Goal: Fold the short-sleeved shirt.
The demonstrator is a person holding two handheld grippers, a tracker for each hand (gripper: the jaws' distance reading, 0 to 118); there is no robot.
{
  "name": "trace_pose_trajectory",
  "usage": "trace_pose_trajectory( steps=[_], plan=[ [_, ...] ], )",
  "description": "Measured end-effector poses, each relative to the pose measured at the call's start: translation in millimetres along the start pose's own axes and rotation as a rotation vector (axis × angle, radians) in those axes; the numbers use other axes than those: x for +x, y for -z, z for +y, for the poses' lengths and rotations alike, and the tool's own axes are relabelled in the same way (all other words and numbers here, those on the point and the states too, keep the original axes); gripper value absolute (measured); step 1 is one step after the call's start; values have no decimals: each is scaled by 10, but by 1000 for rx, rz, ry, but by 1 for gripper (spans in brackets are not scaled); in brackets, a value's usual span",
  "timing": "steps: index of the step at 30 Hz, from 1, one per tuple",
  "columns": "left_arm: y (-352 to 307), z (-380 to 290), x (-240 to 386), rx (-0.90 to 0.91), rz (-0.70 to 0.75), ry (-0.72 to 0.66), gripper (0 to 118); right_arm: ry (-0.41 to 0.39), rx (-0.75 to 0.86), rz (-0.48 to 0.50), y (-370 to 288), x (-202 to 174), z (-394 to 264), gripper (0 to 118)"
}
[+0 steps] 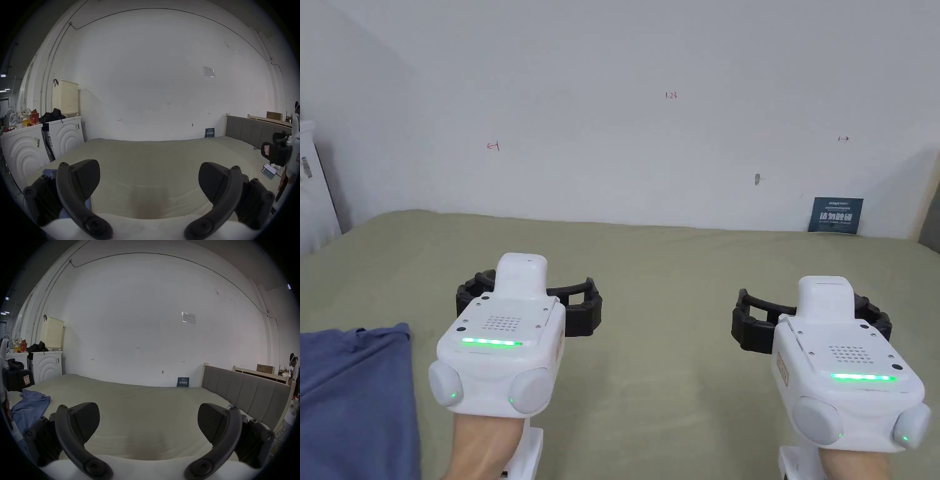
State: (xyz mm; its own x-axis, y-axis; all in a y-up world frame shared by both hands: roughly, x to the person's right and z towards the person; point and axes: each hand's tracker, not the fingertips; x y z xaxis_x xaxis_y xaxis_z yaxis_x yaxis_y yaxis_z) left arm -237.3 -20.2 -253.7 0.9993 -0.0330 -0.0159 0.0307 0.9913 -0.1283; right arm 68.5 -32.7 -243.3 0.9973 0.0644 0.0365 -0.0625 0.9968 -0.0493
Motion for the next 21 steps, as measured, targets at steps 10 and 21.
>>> trace_pose_trajectory(
  steps=[10, 21],
  plan=[
    [0, -21, 30, -13, -1, -7, 118, -3, -2, -2, -22, -12, -13, 118],
    [-37, -12, 30, -15, -10, -16, 118, -9, 6, -2, -28, -15, 15, 118]
  ],
)
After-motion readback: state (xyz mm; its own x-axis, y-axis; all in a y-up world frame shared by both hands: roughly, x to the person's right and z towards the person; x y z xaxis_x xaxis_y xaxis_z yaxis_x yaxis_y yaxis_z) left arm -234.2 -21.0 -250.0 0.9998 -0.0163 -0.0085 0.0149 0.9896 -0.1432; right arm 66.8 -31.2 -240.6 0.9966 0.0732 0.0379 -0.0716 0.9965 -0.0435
